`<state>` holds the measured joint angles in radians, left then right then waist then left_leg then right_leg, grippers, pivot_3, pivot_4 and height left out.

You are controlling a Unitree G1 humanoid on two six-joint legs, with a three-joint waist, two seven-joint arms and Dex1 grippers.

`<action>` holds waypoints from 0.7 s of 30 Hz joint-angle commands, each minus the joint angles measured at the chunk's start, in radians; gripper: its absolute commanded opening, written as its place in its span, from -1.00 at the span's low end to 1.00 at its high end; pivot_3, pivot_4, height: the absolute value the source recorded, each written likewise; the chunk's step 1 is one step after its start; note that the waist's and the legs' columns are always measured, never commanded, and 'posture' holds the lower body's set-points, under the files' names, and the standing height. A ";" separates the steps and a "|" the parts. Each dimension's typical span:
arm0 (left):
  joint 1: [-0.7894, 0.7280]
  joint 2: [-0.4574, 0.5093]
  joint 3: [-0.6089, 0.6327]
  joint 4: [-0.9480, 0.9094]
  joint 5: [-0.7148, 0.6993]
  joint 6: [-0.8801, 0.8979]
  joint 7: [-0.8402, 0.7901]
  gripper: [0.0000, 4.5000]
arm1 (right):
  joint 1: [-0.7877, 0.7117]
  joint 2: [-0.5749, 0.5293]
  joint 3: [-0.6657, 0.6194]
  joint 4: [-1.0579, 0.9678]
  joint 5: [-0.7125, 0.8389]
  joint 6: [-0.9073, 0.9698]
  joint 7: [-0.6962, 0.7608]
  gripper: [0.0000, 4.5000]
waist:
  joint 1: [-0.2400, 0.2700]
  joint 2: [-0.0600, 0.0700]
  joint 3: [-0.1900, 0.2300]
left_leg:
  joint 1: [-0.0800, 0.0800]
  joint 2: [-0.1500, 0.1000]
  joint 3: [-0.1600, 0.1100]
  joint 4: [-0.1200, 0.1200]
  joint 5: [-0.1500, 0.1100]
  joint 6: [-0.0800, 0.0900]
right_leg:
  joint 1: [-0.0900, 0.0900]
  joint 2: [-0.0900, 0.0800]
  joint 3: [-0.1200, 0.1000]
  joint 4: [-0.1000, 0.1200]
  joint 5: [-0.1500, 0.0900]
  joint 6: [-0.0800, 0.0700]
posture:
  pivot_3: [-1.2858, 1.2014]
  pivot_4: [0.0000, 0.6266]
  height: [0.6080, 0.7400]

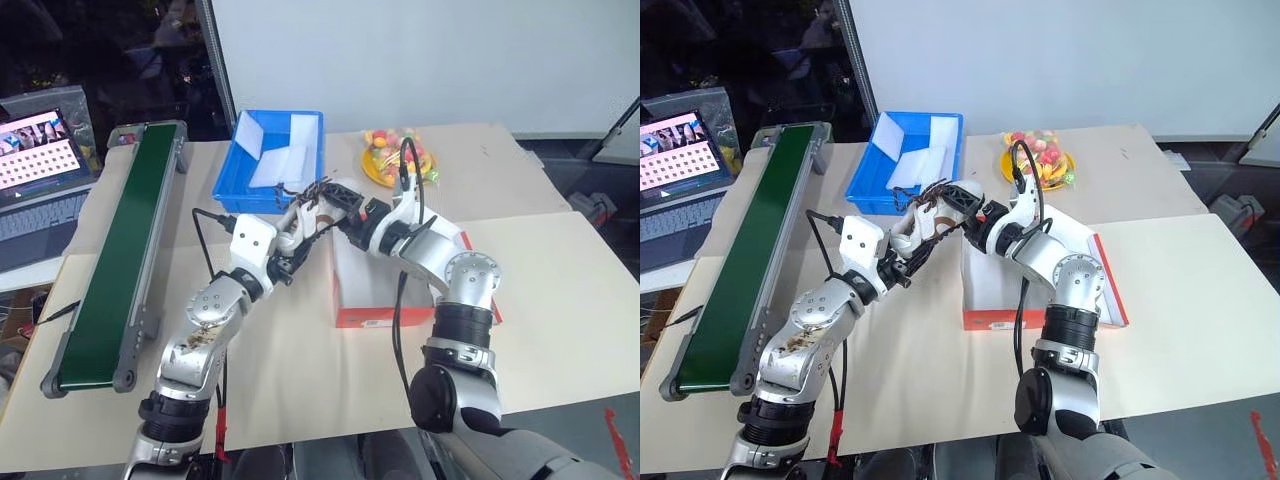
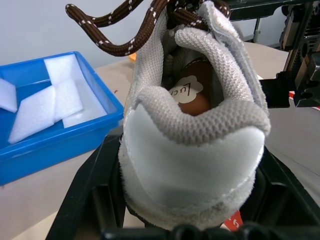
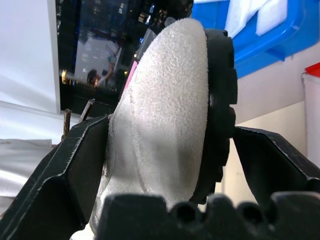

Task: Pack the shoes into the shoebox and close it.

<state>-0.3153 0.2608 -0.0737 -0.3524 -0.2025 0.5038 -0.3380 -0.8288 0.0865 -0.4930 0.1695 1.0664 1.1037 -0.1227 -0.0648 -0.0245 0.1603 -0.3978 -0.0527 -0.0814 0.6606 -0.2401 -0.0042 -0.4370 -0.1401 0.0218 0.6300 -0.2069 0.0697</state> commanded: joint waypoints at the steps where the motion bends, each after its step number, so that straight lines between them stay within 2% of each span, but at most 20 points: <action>1: -0.030 0.002 0.011 -0.022 -0.009 -0.025 -0.014 0.05 | -0.013 0.060 0.024 -0.065 0.059 -0.030 -0.020 0.37 | -0.001 0.000 0.000 | 0.000 0.000 0.000 0.000 0.000 0.000 | 0.000 0.000 0.000 0.000 0.000 0.000 | 0.03 -0.52 1.00; 7: -0.040 -0.003 0.018 0.003 0.003 -0.034 -0.007 0.05 | -0.020 0.082 0.039 -0.077 0.116 -0.048 -0.066 -0.48 | 0.000 0.000 0.000 | 0.000 0.000 0.000 0.000 0.000 0.000 | 0.000 0.000 0.000 0.000 0.000 0.000 | 0.03 -0.52 1.00; 8: -0.041 -0.003 0.016 0.004 0.004 -0.031 -0.006 0.05 | -0.020 0.082 0.041 -0.077 0.124 -0.052 -0.073 -0.56 | 0.000 0.000 0.000 | 0.000 0.000 0.000 0.000 0.000 0.000 | 0.000 0.000 0.000 0.000 0.000 0.000 | 0.03 -0.52 1.00; 15: -0.027 0.045 -0.044 0.015 0.064 -0.060 -0.038 0.05 | -0.030 0.081 0.037 -0.087 0.176 -0.108 -0.121 -0.56 | -0.001 0.000 0.000 | 0.000 0.000 0.000 0.000 0.000 0.000 | 0.000 0.000 0.000 0.000 0.000 0.000 | 0.03 -0.52 1.00; 17: -0.024 0.038 -0.033 0.013 0.049 -0.077 -0.041 0.45 | -0.032 0.074 0.038 -0.090 0.188 -0.124 -0.132 -0.60 | -0.001 0.000 0.000 | 0.000 0.000 0.000 0.000 0.000 0.000 | 0.000 0.000 0.000 0.000 0.000 0.000 | 0.03 -0.52 1.00; 18: -0.025 0.046 -0.041 0.011 0.054 -0.084 -0.050 0.54 | -0.033 0.071 0.038 -0.091 0.196 -0.133 -0.138 -0.60 | -0.001 0.000 0.000 | 0.000 0.000 0.000 0.000 0.000 0.000 | 0.000 0.000 0.000 0.000 0.000 0.000 | 0.03 -0.52 1.00; 20: -0.028 0.062 -0.060 0.011 0.080 -0.097 -0.060 0.92 | -0.032 0.067 0.038 -0.093 0.209 -0.153 -0.149 -0.60 | -0.001 0.000 0.000 | 0.000 0.000 0.000 0.000 0.000 0.000 | 0.000 0.000 0.000 0.000 0.000 0.000 | 0.03 -0.52 1.00; 21: -0.029 0.065 -0.064 0.011 0.087 -0.101 -0.061 0.98 | -0.030 0.065 0.040 -0.094 0.215 -0.160 -0.154 -0.60 | -0.001 0.000 0.000 | 0.000 0.000 0.000 0.000 0.000 0.000 | 0.000 0.000 0.000 0.000 0.000 0.000 | 0.03 -0.52 1.00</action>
<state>-0.3439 0.3195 -0.1123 -0.3343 -0.1305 0.4230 -0.3773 -0.8284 0.0881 -0.4521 0.1406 1.2204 0.9956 -0.2792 -0.0663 -0.0244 0.1603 -0.3977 -0.0527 -0.0814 0.6606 -0.2400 -0.0043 -0.4369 -0.1400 0.0219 0.6302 -0.2069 0.0697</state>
